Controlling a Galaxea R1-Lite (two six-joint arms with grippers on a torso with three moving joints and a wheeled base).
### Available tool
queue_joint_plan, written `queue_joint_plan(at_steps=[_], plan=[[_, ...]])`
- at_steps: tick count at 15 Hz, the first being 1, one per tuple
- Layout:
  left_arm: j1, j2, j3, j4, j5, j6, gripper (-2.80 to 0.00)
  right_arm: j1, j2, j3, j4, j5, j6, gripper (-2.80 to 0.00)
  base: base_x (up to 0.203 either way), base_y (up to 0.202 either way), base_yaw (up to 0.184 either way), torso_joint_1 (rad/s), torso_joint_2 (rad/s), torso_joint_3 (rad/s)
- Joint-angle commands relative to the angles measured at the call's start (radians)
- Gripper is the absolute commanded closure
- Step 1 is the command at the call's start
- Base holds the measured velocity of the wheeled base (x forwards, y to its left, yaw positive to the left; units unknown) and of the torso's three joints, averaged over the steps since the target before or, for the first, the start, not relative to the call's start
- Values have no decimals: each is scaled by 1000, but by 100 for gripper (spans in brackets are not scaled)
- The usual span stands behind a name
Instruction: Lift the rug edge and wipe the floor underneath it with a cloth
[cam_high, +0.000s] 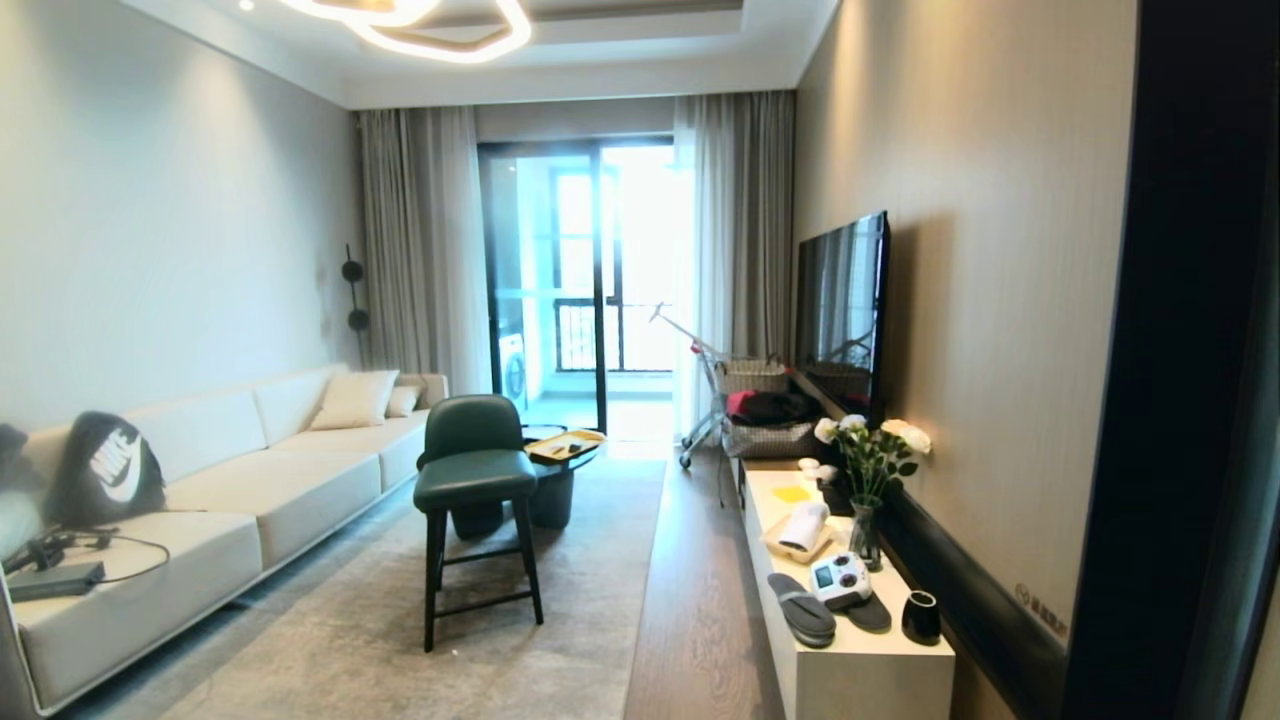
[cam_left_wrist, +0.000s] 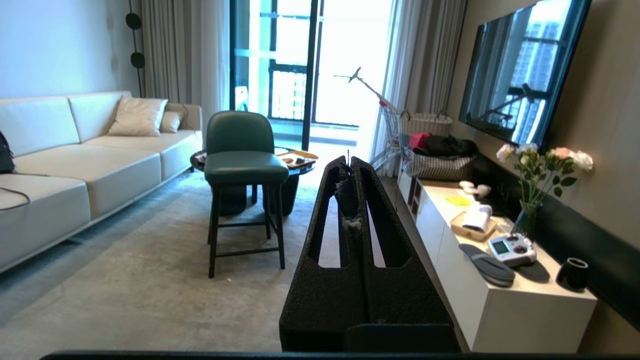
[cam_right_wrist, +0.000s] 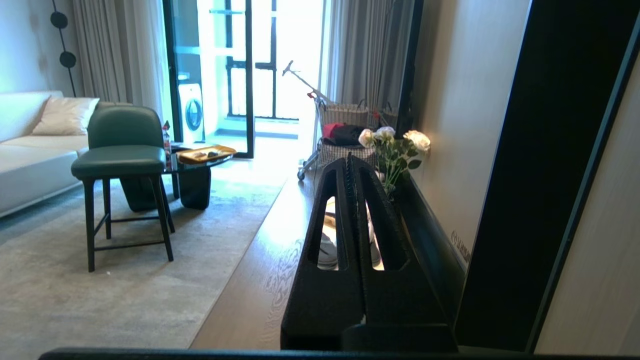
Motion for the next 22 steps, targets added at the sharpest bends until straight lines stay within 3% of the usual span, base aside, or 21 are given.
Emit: queue_joint_plan(at_steps=[1, 22], plan=[[0, 0, 0, 0, 0, -1, 0, 0, 1, 0, 0, 1, -1, 0, 0, 0, 0, 1, -2, 199], [0, 0, 0, 0, 0, -1, 0, 0, 1, 0, 2, 1, 1, 0, 0, 0, 0, 3, 1, 204]])
